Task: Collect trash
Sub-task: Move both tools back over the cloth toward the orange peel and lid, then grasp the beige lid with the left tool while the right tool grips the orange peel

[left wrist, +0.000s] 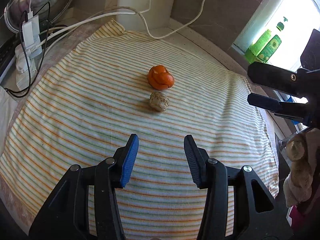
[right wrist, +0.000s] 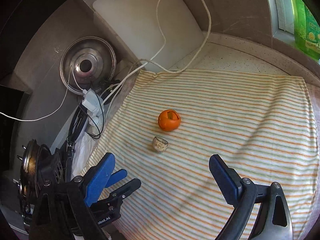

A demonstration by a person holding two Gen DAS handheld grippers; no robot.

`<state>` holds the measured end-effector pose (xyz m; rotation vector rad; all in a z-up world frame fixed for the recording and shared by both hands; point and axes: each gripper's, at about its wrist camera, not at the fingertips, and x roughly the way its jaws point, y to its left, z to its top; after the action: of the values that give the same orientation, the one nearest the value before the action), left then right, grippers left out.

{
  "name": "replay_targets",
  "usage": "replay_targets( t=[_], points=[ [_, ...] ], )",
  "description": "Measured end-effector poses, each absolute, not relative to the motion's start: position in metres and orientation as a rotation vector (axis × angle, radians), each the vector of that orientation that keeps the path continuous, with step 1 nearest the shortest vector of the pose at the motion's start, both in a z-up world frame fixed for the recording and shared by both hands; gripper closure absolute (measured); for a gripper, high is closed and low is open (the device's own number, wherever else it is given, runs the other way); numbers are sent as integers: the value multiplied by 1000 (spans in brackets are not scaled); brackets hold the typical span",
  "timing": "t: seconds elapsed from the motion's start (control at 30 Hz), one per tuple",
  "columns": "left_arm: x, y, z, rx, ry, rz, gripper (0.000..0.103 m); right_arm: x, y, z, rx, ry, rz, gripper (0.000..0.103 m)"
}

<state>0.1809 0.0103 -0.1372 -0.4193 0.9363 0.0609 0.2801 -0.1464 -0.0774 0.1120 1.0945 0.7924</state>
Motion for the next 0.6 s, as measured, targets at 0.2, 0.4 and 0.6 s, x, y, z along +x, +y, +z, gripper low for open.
replay_targets(
  t=[0.2, 0.4, 0.6],
  points=[
    [202, 15, -148, -465, 943, 83, 55, 315, -123, -96, 139, 1155, 824, 12],
    [224, 17, -153, -467, 942, 103, 55, 343, -101, -121, 170, 1235, 846, 20],
    [238, 21, -162, -478, 941, 115, 56, 366, -90, -143, 245, 1296, 831, 26]
  ],
)
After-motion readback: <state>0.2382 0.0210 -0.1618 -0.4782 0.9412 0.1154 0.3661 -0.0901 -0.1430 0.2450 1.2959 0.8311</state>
